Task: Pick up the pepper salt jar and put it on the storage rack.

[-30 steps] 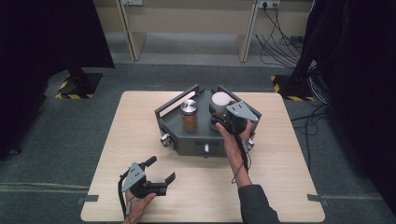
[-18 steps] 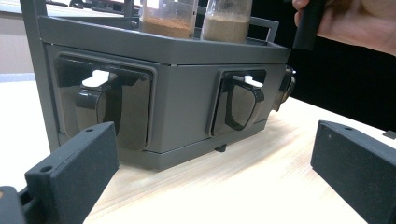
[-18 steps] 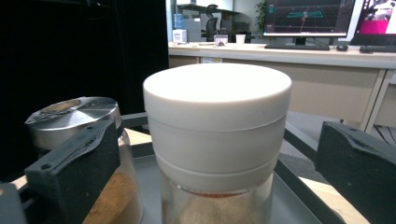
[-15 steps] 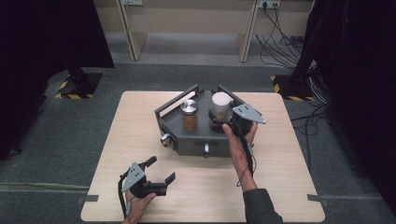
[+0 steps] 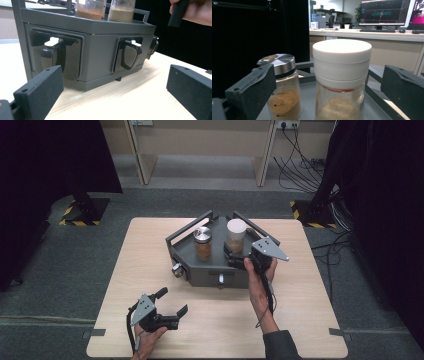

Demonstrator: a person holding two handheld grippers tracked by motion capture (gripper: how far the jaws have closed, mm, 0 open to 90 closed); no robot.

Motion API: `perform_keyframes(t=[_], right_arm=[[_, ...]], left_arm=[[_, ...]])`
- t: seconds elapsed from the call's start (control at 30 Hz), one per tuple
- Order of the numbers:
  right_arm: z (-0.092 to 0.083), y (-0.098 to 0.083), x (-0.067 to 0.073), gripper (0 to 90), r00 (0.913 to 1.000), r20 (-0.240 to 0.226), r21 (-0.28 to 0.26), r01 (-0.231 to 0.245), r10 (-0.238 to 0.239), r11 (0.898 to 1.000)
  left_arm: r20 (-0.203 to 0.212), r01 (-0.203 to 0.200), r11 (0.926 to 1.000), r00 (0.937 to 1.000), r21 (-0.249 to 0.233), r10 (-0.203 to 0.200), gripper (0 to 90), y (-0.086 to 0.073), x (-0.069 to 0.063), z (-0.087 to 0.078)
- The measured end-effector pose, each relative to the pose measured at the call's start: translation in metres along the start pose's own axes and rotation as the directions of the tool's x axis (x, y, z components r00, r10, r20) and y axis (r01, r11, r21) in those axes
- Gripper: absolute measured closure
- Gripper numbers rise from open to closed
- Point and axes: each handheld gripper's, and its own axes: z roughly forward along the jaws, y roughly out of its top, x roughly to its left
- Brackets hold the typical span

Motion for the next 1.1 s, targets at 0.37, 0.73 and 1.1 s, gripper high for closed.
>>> perform_keyframes(t=[0.37, 0.73, 1.1], right_arm=[[-0.019, -0.011, 0.000, 0.4, 0.9994, -0.030, -0.025, -0.016, 0.015, 1.000], [-0.042, -0.028, -0.002, 0.4, 0.9975, -0.071, -0.045, -0.001, -0.002, 0.999], [-0.068, -0.051, 0.001, 0.4, 0.9949, -0.099, -0.050, 0.015, -0.020, 0.999]], left_arm=[[-0.002, 0.001, 1.0000, 1.0000, 0.000, -0.001, 0.2, 0.000, 0.000, 0.000], [-0.002, 0.001, 1.0000, 1.0000, 0.000, -0.001, 0.2, 0.000, 0.000, 0.000], [-0.004, 0.002, 1.0000, 1.0000, 0.000, -0.002, 0.2, -0.001, 0.000, 0.000]])
